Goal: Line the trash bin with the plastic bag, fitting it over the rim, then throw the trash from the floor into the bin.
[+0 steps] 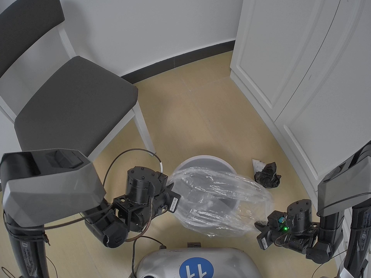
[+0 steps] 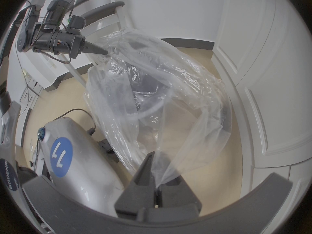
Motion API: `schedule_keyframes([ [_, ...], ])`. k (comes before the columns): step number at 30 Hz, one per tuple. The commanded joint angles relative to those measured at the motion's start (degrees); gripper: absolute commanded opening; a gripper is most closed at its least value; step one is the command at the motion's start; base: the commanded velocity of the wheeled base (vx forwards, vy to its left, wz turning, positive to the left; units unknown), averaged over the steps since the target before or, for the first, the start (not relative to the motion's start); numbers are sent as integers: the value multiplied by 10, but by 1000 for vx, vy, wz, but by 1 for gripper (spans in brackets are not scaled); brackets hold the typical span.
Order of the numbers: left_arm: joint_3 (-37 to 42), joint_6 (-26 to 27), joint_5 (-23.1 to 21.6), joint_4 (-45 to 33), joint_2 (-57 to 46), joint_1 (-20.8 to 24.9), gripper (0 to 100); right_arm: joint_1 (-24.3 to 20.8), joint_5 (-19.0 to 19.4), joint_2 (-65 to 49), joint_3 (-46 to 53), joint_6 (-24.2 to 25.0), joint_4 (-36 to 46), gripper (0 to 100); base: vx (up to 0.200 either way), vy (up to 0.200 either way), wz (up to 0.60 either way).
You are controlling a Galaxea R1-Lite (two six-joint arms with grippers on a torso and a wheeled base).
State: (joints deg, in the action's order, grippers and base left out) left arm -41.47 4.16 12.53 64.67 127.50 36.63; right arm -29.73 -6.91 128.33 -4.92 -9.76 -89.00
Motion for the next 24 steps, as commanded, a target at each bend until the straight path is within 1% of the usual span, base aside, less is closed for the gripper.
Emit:
schedule_keyframes([
  [1, 43, 5, -30, -33, -69, -5, 0, -20, 3, -19, 36, -3, -10, 0, 0, 0, 0],
  [4, 46, 10, -51, -33, -81, -11, 0, -21, 3, -23, 38, -5, -10, 0, 0, 0, 0],
  [7, 41, 7, -51, -29, -80, -12, 0, -18, 1, -22, 29, -7, -10, 0, 0, 0, 0],
  [9, 23, -4, -51, 4, -70, -12, 0, -13, -2, -20, 3, -4, -10, 0, 0, 0, 0],
  [13, 0, -20, -47, 63, -35, -9, 0, -12, -8, -19, -20, -2, -10, 0, 0, 0, 0],
  [14, 0, -20, -47, 63, -35, -9, 0, -12, -8, -19, -20, -2, -10, 0, 0, 0, 0],
  [15, -13, -20, -47, 92, -13, -9, 0, -12, -19, -19, -30, 1, -10, 0, 0, 0, 0],
  [19, -45, -28, -47, 136, 38, 1, 0, -7, -37, -20, -51, 9, -10, 0, 0, 0, 0],
  [21, -70, -42, -39, 159, 66, 10, 0, -1, -47, -20, -62, 12, -10, 0, 0, 0, 0],
  [23, -88, -49, -22, 169, 83, 12, 0, 6, -54, -19, -73, 14, -10, 0, 0, 0, 0],
  [24, -94, -50, -20, 171, 87, 12, 0, 10, -56, -18, -78, 14, -10, 0, 0, 0, 0],
])
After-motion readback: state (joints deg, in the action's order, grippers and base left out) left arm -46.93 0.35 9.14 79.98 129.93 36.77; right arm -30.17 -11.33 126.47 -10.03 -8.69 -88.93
